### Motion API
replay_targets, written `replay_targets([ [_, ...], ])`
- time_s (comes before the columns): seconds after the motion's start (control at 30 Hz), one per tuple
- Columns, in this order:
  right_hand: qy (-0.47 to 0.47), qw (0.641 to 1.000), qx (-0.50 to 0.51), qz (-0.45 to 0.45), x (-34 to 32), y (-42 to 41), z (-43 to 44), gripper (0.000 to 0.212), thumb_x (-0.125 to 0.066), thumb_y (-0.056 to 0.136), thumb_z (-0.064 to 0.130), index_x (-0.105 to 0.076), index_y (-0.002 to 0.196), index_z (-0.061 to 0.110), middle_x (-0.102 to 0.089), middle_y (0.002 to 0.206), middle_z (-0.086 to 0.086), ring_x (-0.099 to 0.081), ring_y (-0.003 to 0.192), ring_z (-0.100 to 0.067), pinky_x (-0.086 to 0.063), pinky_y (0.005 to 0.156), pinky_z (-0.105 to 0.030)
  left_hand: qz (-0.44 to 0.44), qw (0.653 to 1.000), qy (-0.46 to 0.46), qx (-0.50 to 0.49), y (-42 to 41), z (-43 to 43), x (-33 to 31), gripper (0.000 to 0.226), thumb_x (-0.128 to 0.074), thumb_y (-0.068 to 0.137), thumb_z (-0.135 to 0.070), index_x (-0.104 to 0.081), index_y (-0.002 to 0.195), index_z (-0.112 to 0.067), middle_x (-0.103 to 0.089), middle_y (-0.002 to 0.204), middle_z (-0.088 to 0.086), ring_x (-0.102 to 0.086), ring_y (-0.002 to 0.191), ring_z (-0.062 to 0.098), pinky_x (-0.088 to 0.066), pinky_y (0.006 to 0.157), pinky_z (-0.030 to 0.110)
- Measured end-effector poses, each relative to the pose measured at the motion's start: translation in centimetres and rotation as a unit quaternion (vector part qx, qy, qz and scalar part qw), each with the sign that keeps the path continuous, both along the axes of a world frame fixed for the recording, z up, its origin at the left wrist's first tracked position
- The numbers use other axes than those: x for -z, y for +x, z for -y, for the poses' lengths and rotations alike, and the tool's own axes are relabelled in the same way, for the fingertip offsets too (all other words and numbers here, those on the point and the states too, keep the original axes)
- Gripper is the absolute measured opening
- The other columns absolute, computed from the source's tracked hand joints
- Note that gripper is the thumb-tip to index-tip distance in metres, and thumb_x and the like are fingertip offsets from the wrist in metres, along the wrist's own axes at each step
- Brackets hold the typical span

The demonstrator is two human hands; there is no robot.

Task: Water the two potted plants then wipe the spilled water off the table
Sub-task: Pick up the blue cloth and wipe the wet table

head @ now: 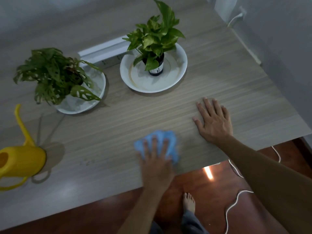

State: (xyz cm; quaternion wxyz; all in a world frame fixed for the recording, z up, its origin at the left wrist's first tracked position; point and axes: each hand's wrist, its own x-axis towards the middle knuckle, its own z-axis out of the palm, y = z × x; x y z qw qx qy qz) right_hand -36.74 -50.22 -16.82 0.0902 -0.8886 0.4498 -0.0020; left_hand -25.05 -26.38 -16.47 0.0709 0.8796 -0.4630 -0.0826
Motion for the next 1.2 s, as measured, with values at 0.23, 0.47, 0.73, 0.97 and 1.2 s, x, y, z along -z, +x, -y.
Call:
replay_targets([
  [0.23,0.019,0.999,-0.031,-0.013,-1.6,0.5,-2.3,0.068,-0.012,0.096,0.063,-0.010,0.155,0.029,-0.002,0.164,0.004,0.005,0.150,-0.023,-0.002,0.119,-0.049,0.024,0.998,-0.001,-0.051,9.5,4.0,1.1,0.057,-0.029,0.095,-0.044,-0.028,0.152,-0.035,-0.027,0.162,0.002,-0.019,0.150,0.033,-0.018,0.115,0.063],
  [0.47,0.054,0.996,-0.067,0.011,-2.2,4.6,-6.2,0.064,-0.012,0.098,0.059,-0.007,0.155,0.030,0.003,0.164,0.006,0.010,0.149,-0.022,0.002,0.120,-0.048,0.021,0.994,0.009,-0.109,6.3,-5.9,0.1,0.058,-0.032,0.096,-0.040,-0.026,0.153,-0.031,-0.025,0.162,0.009,-0.022,0.147,0.043,-0.022,0.110,0.068],
  [0.73,0.040,0.993,-0.109,0.012,-2.4,9.9,-10.1,0.060,-0.017,0.100,0.055,-0.015,0.154,0.029,-0.003,0.164,0.004,0.006,0.150,-0.023,0.000,0.119,-0.049,0.045,0.995,-0.021,-0.087,11.8,-2.9,1.5,0.055,-0.034,0.097,-0.043,-0.029,0.151,-0.038,-0.027,0.162,0.000,-0.021,0.150,0.029,-0.022,0.115,0.060],
  [0.97,0.029,0.993,-0.111,0.009,-0.5,12.9,-13.2,0.062,-0.026,0.096,0.056,-0.025,0.152,0.029,-0.017,0.163,0.003,-0.010,0.149,-0.027,-0.011,0.118,-0.050,0.033,0.985,-0.015,-0.166,10.3,-12.3,0.6,0.057,-0.031,0.097,-0.042,-0.026,0.153,-0.035,-0.024,0.163,0.004,-0.018,0.150,0.035,-0.021,0.114,0.062],
  [1.2,-0.002,0.994,-0.105,0.005,0.1,12.8,-13.4,0.063,-0.024,0.096,0.057,-0.024,0.152,0.030,-0.017,0.163,0.004,-0.012,0.149,-0.025,-0.016,0.117,-0.051,0.040,0.996,-0.035,-0.070,17.3,-7.0,1.4,0.055,-0.037,0.095,-0.042,-0.035,0.149,-0.035,-0.031,0.160,0.001,-0.025,0.148,0.031,-0.027,0.112,0.060],
])
